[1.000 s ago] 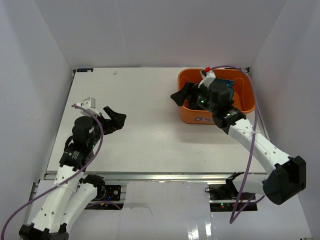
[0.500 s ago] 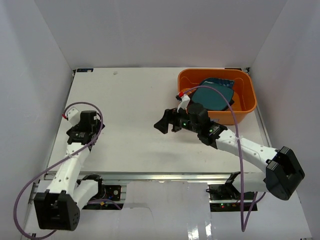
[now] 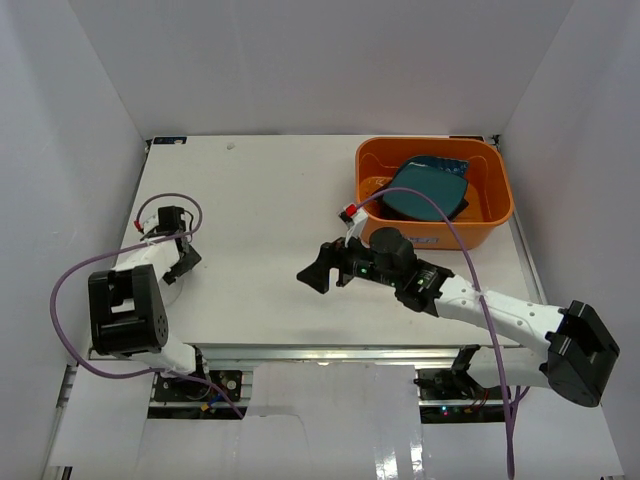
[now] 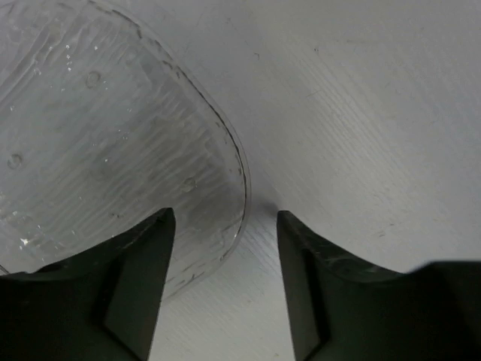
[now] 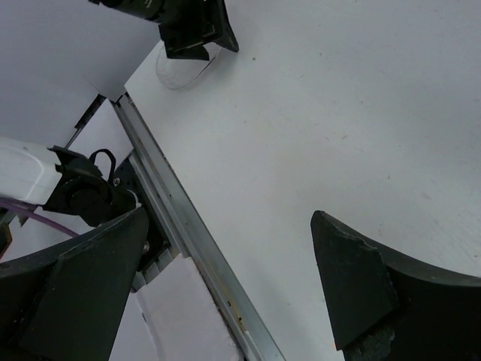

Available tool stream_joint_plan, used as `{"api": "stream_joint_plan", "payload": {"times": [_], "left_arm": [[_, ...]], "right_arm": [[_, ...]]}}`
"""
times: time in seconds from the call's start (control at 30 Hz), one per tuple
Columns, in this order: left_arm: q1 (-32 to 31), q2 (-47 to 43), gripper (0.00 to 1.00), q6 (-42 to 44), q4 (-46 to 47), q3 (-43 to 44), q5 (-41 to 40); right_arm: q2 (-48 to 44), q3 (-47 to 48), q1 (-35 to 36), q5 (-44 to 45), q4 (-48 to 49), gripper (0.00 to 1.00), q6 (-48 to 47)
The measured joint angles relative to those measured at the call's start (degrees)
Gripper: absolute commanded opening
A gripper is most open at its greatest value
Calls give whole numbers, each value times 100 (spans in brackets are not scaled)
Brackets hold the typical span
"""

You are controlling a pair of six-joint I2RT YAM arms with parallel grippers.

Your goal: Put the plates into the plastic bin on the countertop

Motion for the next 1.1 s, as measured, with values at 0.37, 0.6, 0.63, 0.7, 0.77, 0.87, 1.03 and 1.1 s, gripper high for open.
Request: {"api": "stream_joint_plan", "payload": {"times": [0.37, 0.6, 0.63, 0.7, 0.77, 0.87, 1.03, 1.1], "left_arm": [[35, 323, 0, 446, 131, 341, 2], [-1250, -782, 0, 608, 267, 260, 713], [-1537, -964, 0, 632, 330, 249, 903], [-2057, -1335, 0, 723, 505, 201, 1360], [-2430, -1718, 0, 833, 601, 111, 1834], [-2865, -2085, 0, 1078, 629, 76, 2402], [-3805, -2286, 0, 1517, 588, 170, 2715], [-4118, -2253, 0, 1644, 538, 407, 2804]], "right_arm": [[205, 9, 330, 181, 0, 98, -142], [251, 470, 76, 72, -446, 91, -592], [245, 597, -133, -74, -527, 91, -643], [216, 817, -656, -356, -643, 93, -717], [168, 1029, -1252, -555, -780, 93, -750], [138, 1287, -2070, -804, -977, 94, -756], [245, 1591, -2566, -1132, -1298, 94, -763], [387, 1744, -2599, -1204, -1425, 94, -772]]}}
